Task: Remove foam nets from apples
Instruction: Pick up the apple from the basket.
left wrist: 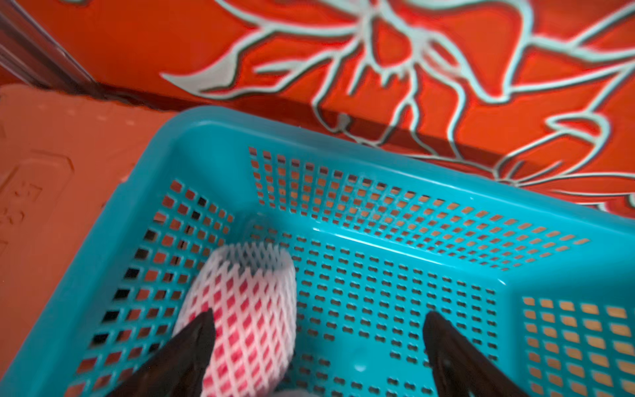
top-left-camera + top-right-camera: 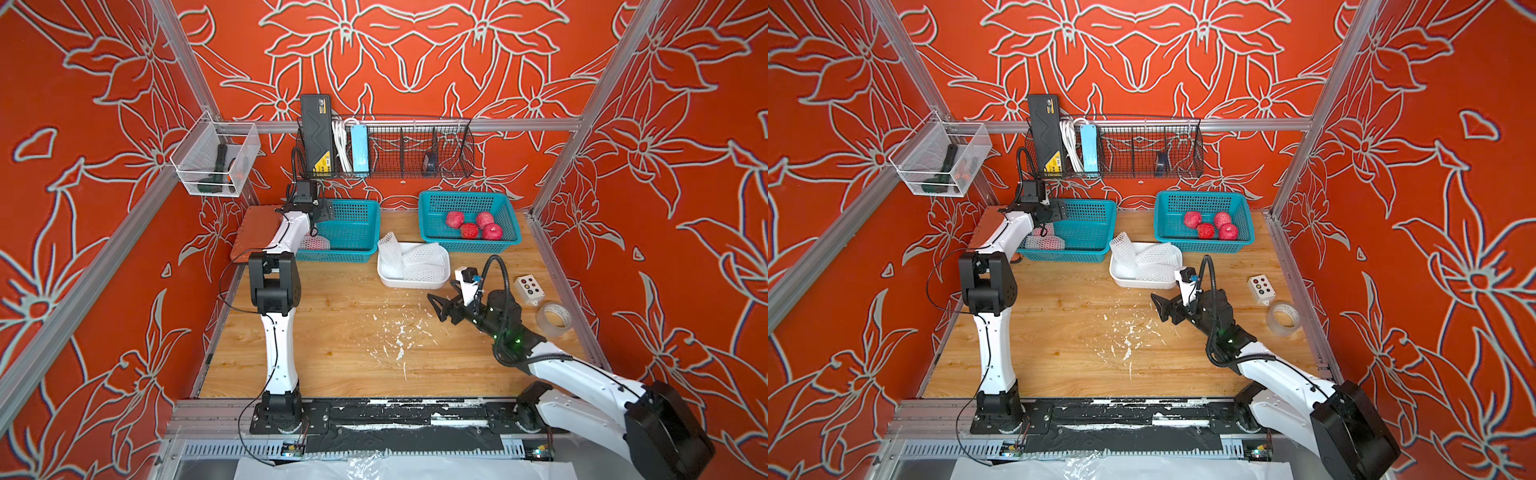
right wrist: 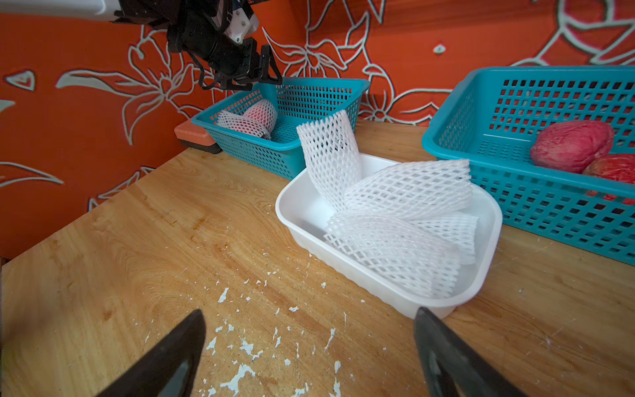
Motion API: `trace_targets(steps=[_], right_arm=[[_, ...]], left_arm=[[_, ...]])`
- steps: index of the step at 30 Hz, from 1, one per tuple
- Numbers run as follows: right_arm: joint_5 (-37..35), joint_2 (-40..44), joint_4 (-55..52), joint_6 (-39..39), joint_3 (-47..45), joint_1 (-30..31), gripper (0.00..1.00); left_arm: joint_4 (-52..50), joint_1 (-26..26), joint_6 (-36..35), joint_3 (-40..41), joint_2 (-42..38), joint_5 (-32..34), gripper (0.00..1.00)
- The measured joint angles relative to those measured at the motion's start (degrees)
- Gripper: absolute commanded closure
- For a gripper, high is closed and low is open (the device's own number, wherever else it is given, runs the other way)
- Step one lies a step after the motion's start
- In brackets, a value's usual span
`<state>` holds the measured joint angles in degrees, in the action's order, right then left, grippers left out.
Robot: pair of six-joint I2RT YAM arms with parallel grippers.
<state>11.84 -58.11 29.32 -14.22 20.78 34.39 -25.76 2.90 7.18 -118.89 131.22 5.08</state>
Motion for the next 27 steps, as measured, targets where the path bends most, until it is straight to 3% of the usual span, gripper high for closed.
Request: trace_targets(steps=[6, 13, 21, 27], right_arm=[[-0.5, 1.0, 0.0, 0.0, 0.0, 0.0, 0.05], [-1.3, 1.2, -0.2, 0.0, 0.0, 0.1, 0.05], [-1.6, 0.6, -0.1, 0.0, 0.0, 0.2, 0.05], [-1.6, -0.4, -0.2, 0.0, 0.0, 0.2, 0.05]], left_arm=[[-1.6, 1.0, -4.3, -2.8, 2.1, -0.4, 0.08], [-1.1, 1.7, -6.6, -2.4, 2.2, -0.2, 0.17], [8.9, 1.7, -6.7, 19.5, -8.6, -1.3, 0.13], [12.2, 1.9, -8.3, 20.0, -11.6, -1.2, 0.13]])
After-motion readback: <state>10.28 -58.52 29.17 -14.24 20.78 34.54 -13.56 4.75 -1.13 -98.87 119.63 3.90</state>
